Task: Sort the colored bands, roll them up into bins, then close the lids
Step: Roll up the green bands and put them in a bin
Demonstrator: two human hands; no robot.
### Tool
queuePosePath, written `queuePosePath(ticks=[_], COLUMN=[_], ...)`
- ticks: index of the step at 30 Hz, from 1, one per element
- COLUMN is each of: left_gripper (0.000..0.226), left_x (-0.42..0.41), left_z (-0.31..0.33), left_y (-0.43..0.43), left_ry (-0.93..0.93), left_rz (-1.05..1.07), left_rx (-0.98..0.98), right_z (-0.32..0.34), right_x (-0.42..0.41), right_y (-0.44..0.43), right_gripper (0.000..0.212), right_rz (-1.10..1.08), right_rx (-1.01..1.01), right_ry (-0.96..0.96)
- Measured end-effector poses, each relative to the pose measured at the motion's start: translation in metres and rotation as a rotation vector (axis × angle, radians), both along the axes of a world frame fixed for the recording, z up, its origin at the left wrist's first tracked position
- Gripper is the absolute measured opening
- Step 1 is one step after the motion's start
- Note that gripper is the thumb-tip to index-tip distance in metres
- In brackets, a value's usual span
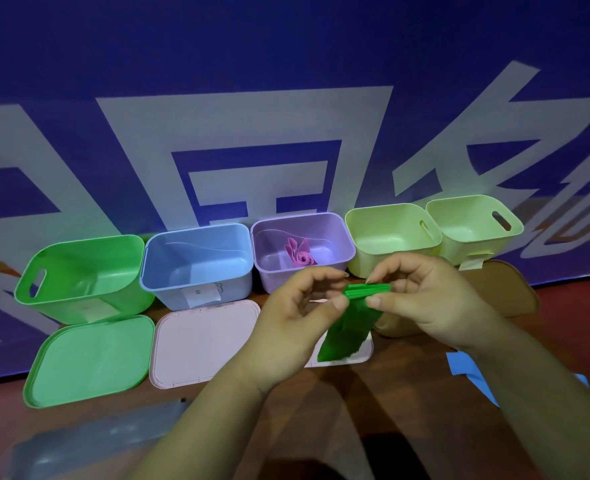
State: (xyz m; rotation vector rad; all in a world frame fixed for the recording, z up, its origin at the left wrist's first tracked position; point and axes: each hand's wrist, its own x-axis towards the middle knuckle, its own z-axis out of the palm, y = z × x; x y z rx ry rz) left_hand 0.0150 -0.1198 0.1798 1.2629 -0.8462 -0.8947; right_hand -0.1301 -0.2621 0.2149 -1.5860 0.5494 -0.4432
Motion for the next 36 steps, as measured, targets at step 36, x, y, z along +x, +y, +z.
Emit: queuePosePath(ticks=[36], left_gripper=[0.031], left_x=[-0.028], left_z=[0.056], left_y=[0.0], left_ry=[-0.248], left_rz=[0.188], left_rx=[0.061], right_z=[0.047], right_x=[-0.012], right_y=[0.015], right_gripper=[0.016], right_rz=[-0.141], right_rx=[0.227], right_ry=[0.042])
